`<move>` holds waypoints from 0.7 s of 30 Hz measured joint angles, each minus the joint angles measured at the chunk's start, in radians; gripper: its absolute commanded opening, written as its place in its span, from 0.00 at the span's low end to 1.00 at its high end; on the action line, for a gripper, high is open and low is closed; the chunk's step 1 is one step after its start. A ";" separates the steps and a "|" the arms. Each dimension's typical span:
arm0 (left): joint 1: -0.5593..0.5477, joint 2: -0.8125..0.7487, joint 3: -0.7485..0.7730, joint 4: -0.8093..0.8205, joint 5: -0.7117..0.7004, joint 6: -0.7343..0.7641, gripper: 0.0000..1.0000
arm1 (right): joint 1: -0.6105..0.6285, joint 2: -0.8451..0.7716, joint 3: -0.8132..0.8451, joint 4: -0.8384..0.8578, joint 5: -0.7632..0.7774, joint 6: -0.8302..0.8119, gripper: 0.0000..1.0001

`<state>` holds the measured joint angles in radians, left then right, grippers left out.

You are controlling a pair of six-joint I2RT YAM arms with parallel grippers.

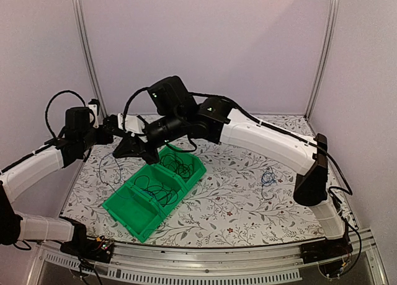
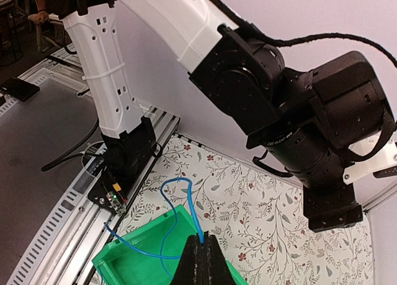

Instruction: Untangle the cables

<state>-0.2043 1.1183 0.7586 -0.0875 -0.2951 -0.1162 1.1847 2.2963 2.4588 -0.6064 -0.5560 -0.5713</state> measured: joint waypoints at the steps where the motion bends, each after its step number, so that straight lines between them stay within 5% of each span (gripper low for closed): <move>1: 0.000 0.000 0.000 0.000 0.000 0.000 0.79 | 0.000 0.000 0.011 0.002 -0.002 0.004 0.00; 21: 0.000 0.000 0.002 0.000 0.000 0.000 0.79 | 0.009 -0.010 0.110 0.035 -0.003 0.011 0.00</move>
<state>-0.2043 1.1183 0.7601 -0.0875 -0.2951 -0.1162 1.1934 2.2868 2.5690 -0.5709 -0.5587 -0.5602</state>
